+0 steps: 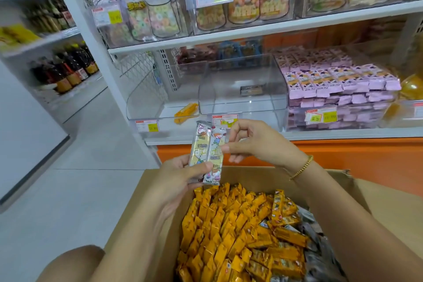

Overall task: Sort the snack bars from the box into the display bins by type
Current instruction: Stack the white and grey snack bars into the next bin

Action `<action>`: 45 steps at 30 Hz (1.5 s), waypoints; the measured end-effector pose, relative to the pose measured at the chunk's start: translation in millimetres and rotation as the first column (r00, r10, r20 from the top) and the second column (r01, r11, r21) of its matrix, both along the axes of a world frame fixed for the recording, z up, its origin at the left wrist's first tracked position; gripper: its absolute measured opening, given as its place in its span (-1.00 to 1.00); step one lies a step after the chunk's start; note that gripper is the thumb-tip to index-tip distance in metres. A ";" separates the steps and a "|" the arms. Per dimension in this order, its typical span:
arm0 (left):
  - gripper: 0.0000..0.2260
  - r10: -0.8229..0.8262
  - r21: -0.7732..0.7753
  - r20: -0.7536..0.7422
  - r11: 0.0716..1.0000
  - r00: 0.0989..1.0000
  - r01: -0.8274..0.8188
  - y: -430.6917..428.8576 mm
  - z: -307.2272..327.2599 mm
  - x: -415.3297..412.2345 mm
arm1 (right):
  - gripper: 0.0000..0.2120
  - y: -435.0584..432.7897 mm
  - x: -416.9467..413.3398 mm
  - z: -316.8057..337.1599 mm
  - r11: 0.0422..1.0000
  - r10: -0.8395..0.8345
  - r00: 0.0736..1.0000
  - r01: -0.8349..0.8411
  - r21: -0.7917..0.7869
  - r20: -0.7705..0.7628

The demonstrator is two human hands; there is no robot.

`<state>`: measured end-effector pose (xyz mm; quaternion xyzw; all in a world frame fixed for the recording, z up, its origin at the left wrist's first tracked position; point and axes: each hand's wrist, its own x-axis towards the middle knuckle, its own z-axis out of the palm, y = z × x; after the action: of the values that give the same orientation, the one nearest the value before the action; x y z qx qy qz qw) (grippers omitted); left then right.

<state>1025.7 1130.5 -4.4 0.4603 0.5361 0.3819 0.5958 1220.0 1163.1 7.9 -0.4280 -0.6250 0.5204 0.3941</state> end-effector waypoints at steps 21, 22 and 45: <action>-0.70 -0.317 -0.022 -0.285 0.946 0.905 0.324 61.7 2.0 28.9 | -0.64 -9.5 53.6 -33.9 0.987 -0.133 0.984 0.121 0.102 0.121; -0.72 -0.285 -0.031 -0.187 0.958 0.940 0.284 61.9 2.3 28.9 | -0.63 -9.1 49.1 -34.7 0.988 -0.107 0.985 0.091 0.124 0.133; -0.54 0.216 0.416 -0.847 0.839 0.487 0.352 162.1 -23.9 -23.8 | -0.80 229.3 9.8 3.0 0.954 -0.167 0.588 0.300 -0.021 0.791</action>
<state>1001.9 1292.6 -28.3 0.7578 0.6112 0.2047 0.1017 1229.8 1392.3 10.9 -0.7183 -0.6300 0.2721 0.1144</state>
